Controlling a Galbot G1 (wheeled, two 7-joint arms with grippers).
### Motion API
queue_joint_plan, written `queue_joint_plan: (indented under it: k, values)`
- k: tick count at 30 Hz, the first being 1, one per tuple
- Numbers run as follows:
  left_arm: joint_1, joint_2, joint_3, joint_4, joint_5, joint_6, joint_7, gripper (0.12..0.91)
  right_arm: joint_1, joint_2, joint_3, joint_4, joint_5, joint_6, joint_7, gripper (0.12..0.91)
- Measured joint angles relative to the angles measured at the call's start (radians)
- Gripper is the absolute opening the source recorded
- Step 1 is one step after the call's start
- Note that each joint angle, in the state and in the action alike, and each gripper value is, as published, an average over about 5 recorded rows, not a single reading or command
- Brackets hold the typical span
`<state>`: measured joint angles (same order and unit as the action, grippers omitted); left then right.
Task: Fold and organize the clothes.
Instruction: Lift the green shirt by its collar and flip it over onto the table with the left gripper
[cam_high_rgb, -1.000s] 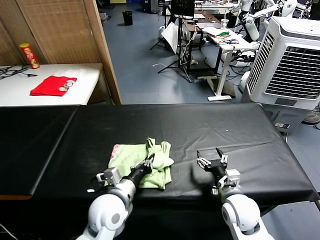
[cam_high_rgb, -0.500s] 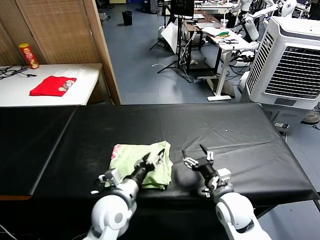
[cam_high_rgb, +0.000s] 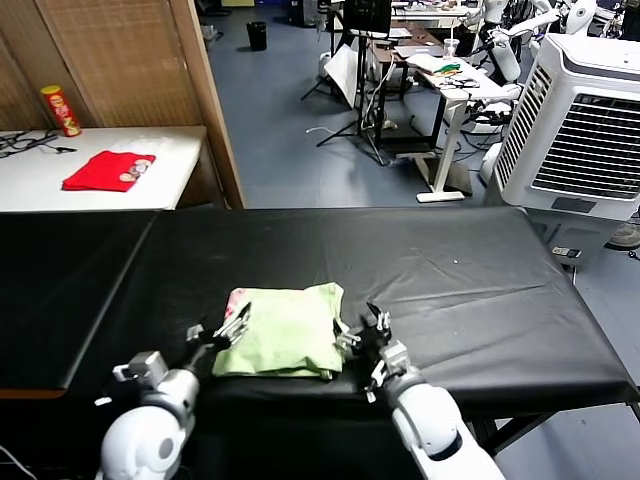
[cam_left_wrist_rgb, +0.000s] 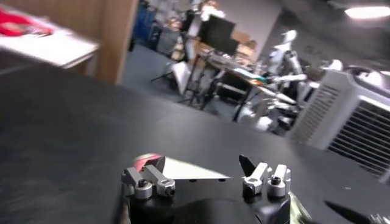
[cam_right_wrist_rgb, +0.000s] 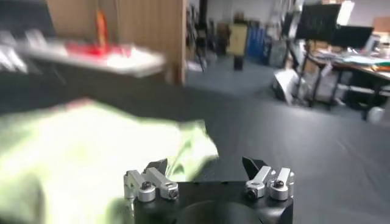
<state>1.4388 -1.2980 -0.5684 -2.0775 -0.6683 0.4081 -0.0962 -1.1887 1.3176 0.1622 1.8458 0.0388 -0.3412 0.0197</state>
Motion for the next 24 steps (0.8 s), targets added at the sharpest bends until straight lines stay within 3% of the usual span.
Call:
queue_joint_plan:
  k: [5,10,18,21,24]
  values:
    - [0.004,-0.01,-0.04,0.037,-0.082,-0.002,0.003,0.798,-0.009,0.017,0.012,0.025,0.062,0.072,0.044,0.798]
    - [0.0,-0.021,-0.067,0.071,-0.2,-0.004,0.001,0.798,-0.033,0.015,0.039,0.076,0.107,0.108,0.044,0.798]
    - [0.0,-0.037,-0.076,0.112,-0.348,0.018,-0.006,0.795,-0.061,0.012,0.065,0.127,0.109,0.114,0.041,0.798]
    - [0.004,-0.042,-0.076,0.115,-0.37,0.024,-0.006,0.743,-0.062,0.015,0.068,0.129,0.109,0.114,0.041,0.798]
    - [0.004,-0.044,-0.078,0.117,-0.392,0.028,-0.008,0.606,-0.063,0.02,0.068,0.129,0.107,0.114,0.04,0.798]
